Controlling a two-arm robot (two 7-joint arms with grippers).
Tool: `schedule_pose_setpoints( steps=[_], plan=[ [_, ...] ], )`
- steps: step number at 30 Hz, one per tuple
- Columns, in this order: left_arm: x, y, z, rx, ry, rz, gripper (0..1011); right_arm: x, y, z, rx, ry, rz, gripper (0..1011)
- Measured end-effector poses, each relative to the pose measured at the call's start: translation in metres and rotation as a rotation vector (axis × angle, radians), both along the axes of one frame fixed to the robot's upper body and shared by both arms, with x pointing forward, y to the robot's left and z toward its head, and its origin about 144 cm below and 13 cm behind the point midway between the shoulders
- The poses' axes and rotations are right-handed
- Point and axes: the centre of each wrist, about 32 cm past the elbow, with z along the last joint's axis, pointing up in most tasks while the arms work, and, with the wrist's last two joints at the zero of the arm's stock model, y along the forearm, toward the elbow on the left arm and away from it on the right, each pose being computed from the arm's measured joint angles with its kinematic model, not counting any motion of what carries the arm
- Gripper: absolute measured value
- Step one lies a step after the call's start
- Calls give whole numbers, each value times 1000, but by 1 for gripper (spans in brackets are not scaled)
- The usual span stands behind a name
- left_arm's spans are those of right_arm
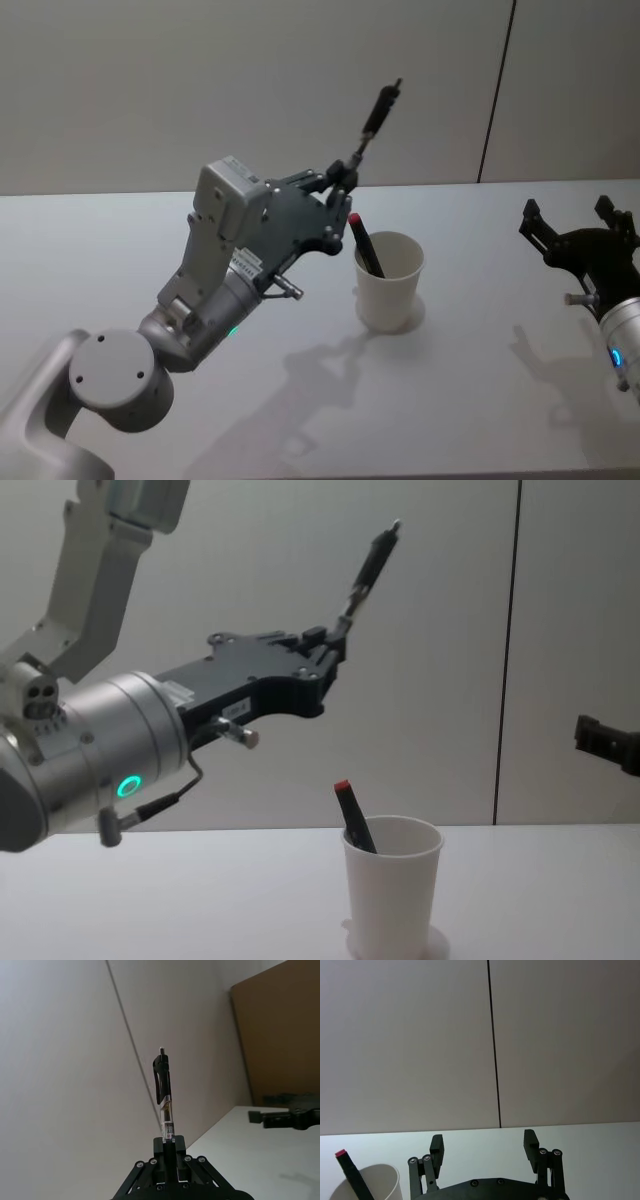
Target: Place the pen into the pen holder.
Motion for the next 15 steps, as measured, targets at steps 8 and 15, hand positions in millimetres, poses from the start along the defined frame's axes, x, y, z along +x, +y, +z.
schedule_pose_setpoints(
  steps=[8,15],
  plan=[
    [12,-1,1,-9,-35,-121,135,0,0,0,0,0,0,1001],
    [25,-4,1,-12,-60,-233,136,0,0,0,0,0,0,1001]
  ],
)
